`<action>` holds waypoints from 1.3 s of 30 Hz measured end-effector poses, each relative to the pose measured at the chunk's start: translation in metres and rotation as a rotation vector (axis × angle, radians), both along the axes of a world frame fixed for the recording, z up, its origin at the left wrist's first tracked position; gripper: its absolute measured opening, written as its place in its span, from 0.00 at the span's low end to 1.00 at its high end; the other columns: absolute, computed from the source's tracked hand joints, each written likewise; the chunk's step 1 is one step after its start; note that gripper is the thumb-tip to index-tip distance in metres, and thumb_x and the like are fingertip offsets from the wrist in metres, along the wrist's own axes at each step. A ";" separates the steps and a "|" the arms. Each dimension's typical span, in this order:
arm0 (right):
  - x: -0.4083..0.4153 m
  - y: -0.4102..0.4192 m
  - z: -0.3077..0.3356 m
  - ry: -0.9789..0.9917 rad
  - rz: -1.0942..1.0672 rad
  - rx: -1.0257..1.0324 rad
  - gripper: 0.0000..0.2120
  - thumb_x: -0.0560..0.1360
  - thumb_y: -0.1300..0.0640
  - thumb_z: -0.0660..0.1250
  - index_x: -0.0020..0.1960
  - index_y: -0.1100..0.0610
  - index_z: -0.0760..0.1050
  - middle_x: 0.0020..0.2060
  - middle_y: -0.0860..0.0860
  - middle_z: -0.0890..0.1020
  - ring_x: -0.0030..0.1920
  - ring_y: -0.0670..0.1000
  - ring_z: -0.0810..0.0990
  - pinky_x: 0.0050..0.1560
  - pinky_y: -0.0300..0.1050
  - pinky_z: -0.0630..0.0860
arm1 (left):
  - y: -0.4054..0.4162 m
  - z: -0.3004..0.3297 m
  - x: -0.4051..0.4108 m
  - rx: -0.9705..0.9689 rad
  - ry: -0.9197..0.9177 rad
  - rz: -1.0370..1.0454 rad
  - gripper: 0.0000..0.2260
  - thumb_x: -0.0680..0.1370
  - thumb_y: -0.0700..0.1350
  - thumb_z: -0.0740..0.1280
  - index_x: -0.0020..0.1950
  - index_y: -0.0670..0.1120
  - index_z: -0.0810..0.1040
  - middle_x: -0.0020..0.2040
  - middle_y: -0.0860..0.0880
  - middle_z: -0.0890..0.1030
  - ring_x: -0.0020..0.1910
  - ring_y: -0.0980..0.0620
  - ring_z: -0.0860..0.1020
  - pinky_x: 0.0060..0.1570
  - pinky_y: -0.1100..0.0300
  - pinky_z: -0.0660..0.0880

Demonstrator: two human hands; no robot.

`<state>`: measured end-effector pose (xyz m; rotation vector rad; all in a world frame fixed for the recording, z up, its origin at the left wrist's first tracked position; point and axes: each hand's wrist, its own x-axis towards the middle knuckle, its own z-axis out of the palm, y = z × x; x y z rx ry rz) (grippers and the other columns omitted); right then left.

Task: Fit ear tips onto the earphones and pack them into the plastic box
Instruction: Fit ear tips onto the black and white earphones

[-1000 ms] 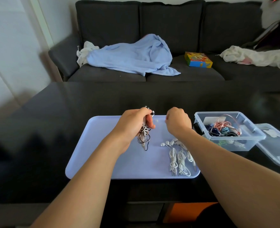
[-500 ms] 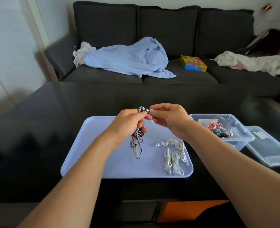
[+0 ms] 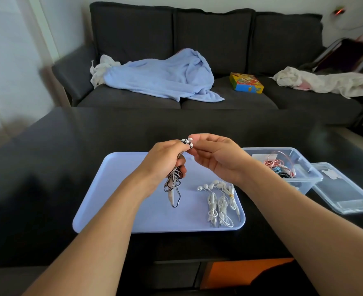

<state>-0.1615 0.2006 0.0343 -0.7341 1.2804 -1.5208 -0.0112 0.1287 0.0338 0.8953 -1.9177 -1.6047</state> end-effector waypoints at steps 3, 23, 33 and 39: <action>-0.002 0.002 0.003 0.006 0.026 -0.003 0.10 0.78 0.64 0.68 0.58 0.63 0.81 0.46 0.57 0.85 0.43 0.49 0.84 0.47 0.41 0.80 | -0.001 -0.001 0.001 -0.037 0.021 0.036 0.13 0.79 0.46 0.67 0.50 0.35 0.81 0.30 0.48 0.68 0.31 0.50 0.75 0.40 0.55 0.75; -0.007 0.012 0.007 0.081 0.020 -0.005 0.07 0.73 0.68 0.70 0.51 0.64 0.83 0.43 0.57 0.87 0.42 0.51 0.86 0.43 0.39 0.83 | 0.001 0.000 0.008 0.111 0.122 0.094 0.02 0.74 0.41 0.75 0.46 0.46 0.85 0.43 0.45 0.86 0.35 0.53 0.74 0.41 0.59 0.76; -0.008 0.012 0.005 0.121 0.078 0.014 0.06 0.75 0.66 0.70 0.50 0.64 0.84 0.42 0.57 0.86 0.40 0.50 0.84 0.43 0.40 0.81 | 0.000 0.001 0.007 0.115 0.112 0.102 0.02 0.74 0.40 0.74 0.46 0.45 0.86 0.40 0.46 0.86 0.30 0.54 0.71 0.36 0.60 0.73; -0.009 0.012 0.004 0.156 0.093 0.002 0.07 0.75 0.66 0.70 0.52 0.65 0.83 0.43 0.58 0.85 0.40 0.50 0.83 0.43 0.40 0.81 | -0.003 0.000 0.008 0.078 0.094 0.115 0.01 0.73 0.43 0.75 0.42 0.47 0.87 0.38 0.48 0.85 0.30 0.54 0.72 0.36 0.58 0.73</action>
